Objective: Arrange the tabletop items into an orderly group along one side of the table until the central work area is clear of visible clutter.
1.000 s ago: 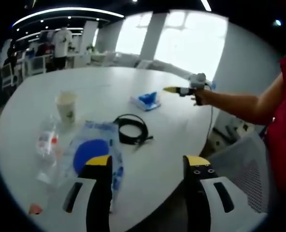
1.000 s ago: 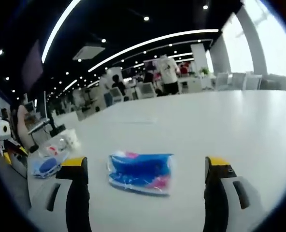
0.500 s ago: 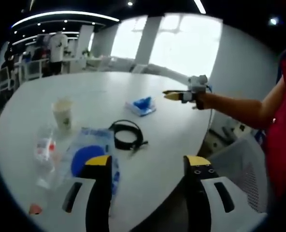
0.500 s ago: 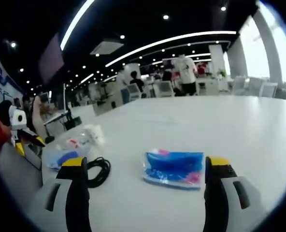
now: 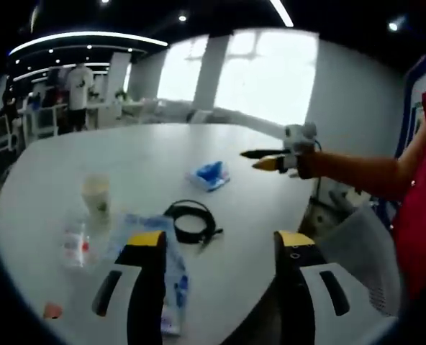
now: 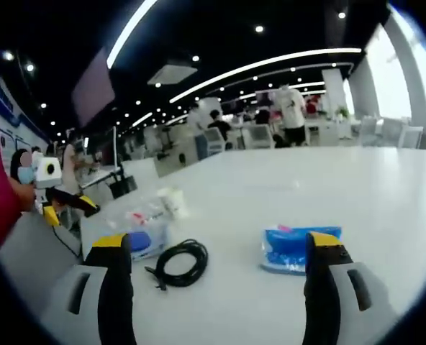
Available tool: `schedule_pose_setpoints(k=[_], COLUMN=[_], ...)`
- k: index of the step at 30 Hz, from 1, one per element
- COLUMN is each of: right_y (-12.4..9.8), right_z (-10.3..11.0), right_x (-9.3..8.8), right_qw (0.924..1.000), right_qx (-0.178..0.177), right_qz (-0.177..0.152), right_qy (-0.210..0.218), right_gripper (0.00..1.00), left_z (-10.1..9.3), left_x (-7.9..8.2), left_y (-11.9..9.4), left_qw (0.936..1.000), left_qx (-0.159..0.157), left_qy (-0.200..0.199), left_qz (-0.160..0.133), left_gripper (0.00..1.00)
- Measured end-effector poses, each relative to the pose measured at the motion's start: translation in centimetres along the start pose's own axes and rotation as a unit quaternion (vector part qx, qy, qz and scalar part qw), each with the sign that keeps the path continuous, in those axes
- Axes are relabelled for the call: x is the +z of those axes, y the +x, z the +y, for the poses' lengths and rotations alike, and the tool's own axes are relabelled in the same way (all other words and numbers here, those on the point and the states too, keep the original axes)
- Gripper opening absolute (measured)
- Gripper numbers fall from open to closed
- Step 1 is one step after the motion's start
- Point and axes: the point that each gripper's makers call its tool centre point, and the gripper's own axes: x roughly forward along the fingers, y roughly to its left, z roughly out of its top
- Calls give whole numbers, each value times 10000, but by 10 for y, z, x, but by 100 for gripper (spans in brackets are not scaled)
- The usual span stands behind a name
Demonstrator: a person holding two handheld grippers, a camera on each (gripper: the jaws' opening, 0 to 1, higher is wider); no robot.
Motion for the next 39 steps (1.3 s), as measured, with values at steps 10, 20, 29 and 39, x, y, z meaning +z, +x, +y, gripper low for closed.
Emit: schedule_pose_setpoints(k=[10, 20, 29, 39], right_y=[6, 13, 23, 42], right_z=[56, 91, 109, 94], right_x=[3, 1, -4, 0], right_qw=[9996, 9991, 9987, 9993], right_qx=[264, 390, 426, 195], right_qz=[107, 132, 282, 329], right_qy=[-94, -82, -94, -49], right_gripper=[99, 99, 97, 94], left_z=[13, 21, 32, 37], left_x=[12, 21, 18, 25], left_y=[-11, -21, -19, 11], left_qw=[9996, 9986, 9984, 9941], left_qx=[-76, -174, -267, -582], left_qy=[90, 163, 344, 834], left_qz=[-261, -468, -361, -380], left_gripper=[58, 58, 58, 58])
